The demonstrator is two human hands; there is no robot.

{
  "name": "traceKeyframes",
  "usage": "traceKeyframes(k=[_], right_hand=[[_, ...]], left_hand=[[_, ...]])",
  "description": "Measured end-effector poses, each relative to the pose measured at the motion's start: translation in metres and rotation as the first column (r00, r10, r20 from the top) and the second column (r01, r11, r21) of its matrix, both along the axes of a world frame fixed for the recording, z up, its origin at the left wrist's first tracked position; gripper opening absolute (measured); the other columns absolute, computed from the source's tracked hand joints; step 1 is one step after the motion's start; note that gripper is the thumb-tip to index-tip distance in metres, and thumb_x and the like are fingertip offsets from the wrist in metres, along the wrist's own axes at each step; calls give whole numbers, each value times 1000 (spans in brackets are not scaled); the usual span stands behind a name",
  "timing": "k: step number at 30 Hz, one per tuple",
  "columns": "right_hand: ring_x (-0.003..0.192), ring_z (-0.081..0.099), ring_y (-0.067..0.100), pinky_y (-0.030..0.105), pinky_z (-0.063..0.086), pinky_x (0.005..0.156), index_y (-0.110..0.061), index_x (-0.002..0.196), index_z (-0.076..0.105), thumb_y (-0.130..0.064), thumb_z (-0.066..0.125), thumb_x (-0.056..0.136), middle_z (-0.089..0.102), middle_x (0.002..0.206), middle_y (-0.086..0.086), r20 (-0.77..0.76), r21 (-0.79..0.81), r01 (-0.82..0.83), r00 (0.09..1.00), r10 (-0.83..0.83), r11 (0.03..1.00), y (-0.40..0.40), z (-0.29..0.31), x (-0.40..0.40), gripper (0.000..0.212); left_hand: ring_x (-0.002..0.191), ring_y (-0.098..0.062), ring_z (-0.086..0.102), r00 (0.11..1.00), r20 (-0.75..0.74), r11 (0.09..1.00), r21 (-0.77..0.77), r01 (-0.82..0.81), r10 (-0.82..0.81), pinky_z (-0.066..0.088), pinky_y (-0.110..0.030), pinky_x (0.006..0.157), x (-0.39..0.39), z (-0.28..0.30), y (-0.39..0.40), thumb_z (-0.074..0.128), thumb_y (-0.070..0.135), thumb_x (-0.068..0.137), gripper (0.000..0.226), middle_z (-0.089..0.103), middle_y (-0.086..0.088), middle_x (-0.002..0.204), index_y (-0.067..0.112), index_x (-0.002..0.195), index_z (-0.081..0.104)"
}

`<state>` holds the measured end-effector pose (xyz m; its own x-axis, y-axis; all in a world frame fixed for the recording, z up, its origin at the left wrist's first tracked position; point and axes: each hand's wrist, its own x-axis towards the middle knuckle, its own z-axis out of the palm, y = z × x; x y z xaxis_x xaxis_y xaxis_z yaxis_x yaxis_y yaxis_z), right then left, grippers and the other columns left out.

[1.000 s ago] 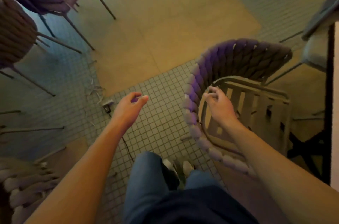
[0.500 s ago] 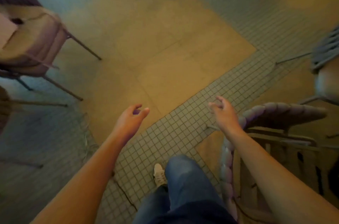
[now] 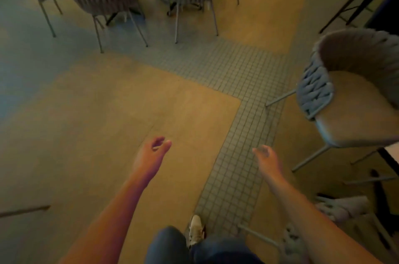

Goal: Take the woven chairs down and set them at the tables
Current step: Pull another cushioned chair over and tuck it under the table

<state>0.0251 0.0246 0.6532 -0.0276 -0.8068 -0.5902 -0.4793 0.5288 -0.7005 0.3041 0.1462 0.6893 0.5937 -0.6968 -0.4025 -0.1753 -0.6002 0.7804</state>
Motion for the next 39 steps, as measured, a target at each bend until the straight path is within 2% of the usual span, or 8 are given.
traceKeyframes(k=[3, 9, 14, 18, 23, 28, 31, 39], right_hand=[[127, 47, 30, 47, 41, 104, -16, 143, 37, -39, 49, 95, 48, 143, 8, 27, -7, 113, 993, -113, 994, -67, 7, 19, 55], [111, 53, 23, 36, 40, 86, -22, 143, 37, -43, 47, 94, 52, 140, 4, 25, -43, 263, 965, -262, 964, -193, 1, 70, 55], [128, 48, 24, 33, 39, 95, -20, 143, 38, -41, 49, 94, 48, 144, 5, 36, -38, 397, 918, -395, 917, -292, 0, 105, 55], [124, 51, 24, 47, 45, 103, -18, 143, 38, -41, 51, 92, 51, 141, 6, 59, -16, 532, 846, -530, 847, -360, 8, 104, 57], [115, 57, 23, 38, 47, 94, -10, 137, 44, -32, 52, 92, 59, 132, 10, 76, -50, 777, 629, -774, 627, -449, -10, 82, 51], [121, 52, 29, 29, 38, 86, -5, 139, 39, -27, 52, 94, 51, 139, 15, 108, -60, 922, 386, -916, 382, -559, -34, 51, 52], [101, 52, 22, 30, 38, 78, -6, 137, 41, -25, 51, 94, 55, 134, 14, 124, -71, 956, 291, -949, 284, -618, -32, 22, 48], [125, 50, 30, 23, 33, 81, -2, 141, 36, -26, 53, 93, 53, 138, 17, 145, -16, 996, -80, -986, -83, -745, -25, -74, 56]], left_hand=[[87, -11, 57, 993, -71, 996, -26, 88, -90, 44, -30, 79, 24, 5, -96, 60, 37, 89, 37, 65, -4, 119, 19, 122, 62], [112, -19, 57, 956, -101, 962, -23, 273, -274, 48, -43, 95, 70, -11, -288, 59, 41, 87, 41, 61, -4, 126, 22, 123, 60], [106, -19, 57, 892, -113, 896, 26, 444, -438, 46, -37, 87, 92, -24, -430, 59, 39, 89, 43, 62, -8, 126, 17, 126, 58], [107, -19, 56, 796, -78, 785, 127, 606, -601, 41, -33, 89, 85, -18, -540, 59, 40, 88, 50, 61, -10, 128, 12, 130, 56], [108, -21, 56, 653, -52, 634, 196, 748, -755, 46, -39, 91, 36, -26, -701, 59, 46, 87, 51, 60, -7, 130, 16, 129, 56], [106, -17, 51, 621, -43, 605, 187, 774, -782, 46, -47, 98, -33, -33, -853, 61, 49, 84, 54, 58, -3, 129, 19, 129, 55], [106, -19, 54, 574, -53, 562, 148, 814, -817, 47, -46, 94, -75, -28, -931, 61, 49, 84, 54, 59, -6, 129, 18, 128, 56], [116, -28, 54, 347, -63, 342, 74, 937, -936, 44, -43, 93, -218, -11, -1108, 61, 38, 88, 46, 59, -15, 131, 14, 127, 56]])
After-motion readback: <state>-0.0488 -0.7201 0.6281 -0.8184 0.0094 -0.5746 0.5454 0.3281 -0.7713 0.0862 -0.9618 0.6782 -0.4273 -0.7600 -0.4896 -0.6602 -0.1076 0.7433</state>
